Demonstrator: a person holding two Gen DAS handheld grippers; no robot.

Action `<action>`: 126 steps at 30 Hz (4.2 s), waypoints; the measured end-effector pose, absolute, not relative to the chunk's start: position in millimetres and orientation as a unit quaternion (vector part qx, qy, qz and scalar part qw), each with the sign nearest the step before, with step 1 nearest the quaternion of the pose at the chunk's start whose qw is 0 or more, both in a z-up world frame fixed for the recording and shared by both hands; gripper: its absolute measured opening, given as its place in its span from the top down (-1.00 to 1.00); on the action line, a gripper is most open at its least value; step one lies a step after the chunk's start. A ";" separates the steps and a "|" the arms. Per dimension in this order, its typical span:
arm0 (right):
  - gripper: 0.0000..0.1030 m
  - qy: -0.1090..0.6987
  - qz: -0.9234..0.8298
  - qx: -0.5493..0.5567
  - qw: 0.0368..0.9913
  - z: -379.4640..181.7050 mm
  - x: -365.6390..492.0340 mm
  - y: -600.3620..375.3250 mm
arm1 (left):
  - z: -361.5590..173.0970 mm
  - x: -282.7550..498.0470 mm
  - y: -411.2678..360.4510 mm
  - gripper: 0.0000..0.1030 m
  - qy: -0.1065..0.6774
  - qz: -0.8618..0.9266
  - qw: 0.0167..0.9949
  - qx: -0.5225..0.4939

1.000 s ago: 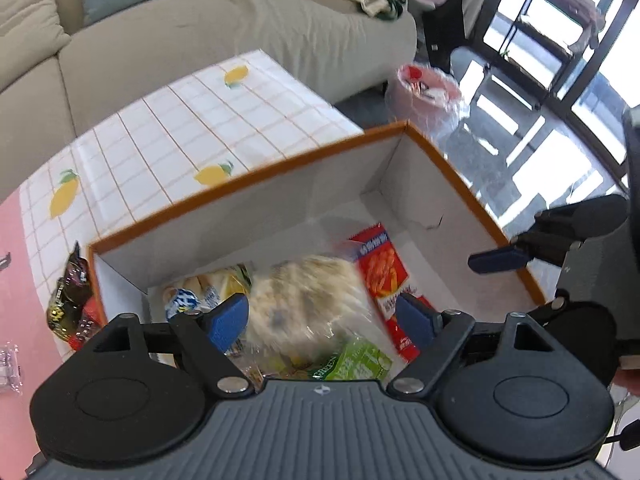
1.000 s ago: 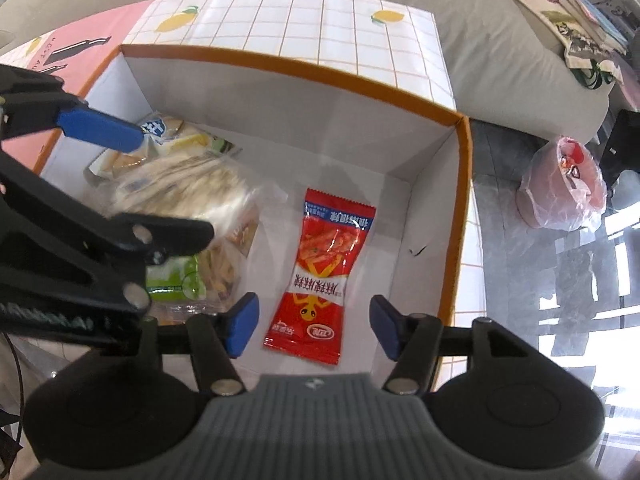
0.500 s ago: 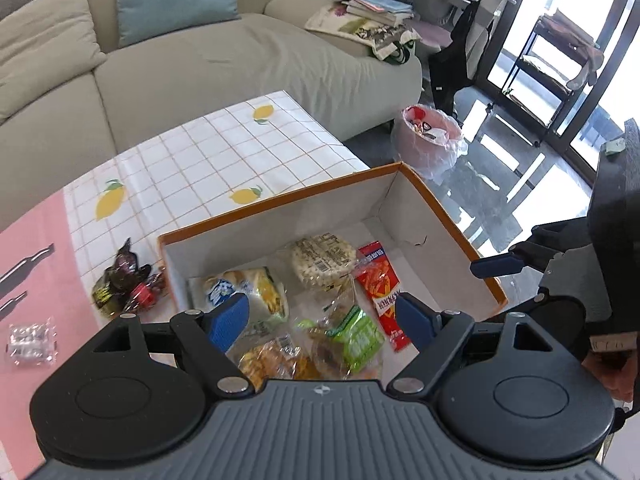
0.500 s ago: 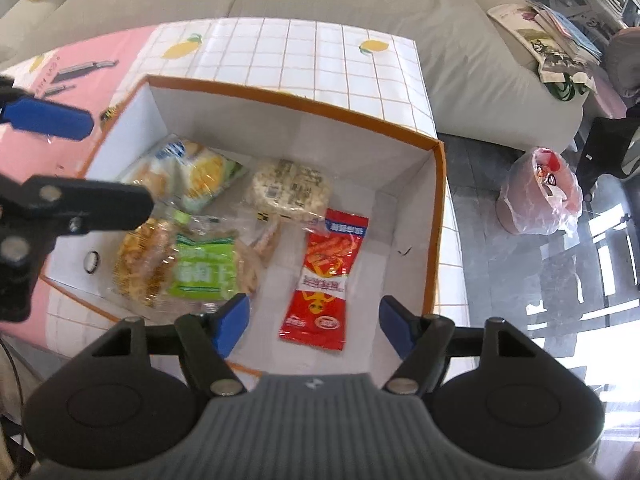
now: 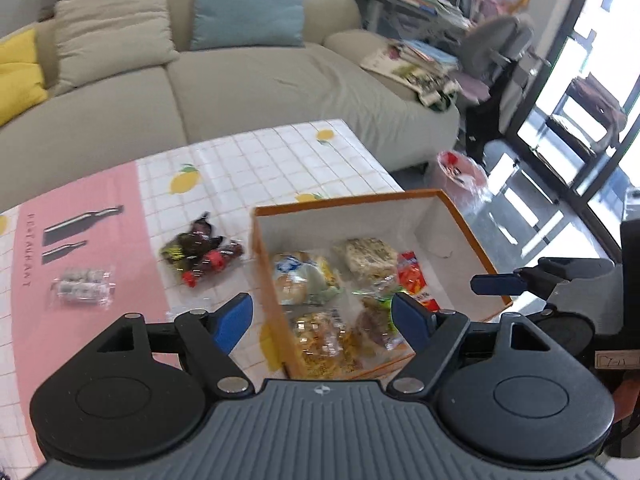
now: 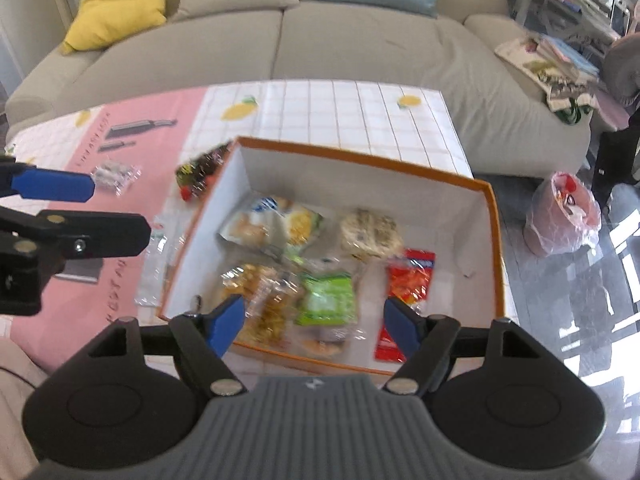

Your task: Organize snacks

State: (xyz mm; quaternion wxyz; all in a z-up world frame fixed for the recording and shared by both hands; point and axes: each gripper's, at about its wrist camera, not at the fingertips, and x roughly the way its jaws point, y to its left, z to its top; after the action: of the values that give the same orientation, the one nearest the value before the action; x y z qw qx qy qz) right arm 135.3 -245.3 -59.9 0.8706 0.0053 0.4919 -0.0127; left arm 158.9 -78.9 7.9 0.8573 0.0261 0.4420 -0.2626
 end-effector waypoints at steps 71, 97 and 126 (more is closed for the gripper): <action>-0.24 0.545 0.121 -0.125 0.820 -175.9 268.7 -47.2 | -147.6 257.6 101.8 -0.69 0.558 -0.159 0.814 -0.019; 0.08 0.582 0.098 -0.065 0.805 -217.2 285.7 -41.4 | -157.4 267.7 112.3 -0.70 0.544 -0.157 0.824 -0.015; 0.11 0.544 0.109 -0.075 0.829 -184.0 354.5 -54.3 | -173.2 348.4 69.3 -0.78 0.477 -0.196 0.840 0.169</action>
State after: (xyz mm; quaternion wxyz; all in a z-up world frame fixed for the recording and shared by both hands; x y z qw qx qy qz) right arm 354.5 -54.3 -184.0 0.8286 -0.0745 0.5442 0.1085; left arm 348.4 69.3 -173.2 0.8402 0.1685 0.4769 -0.1958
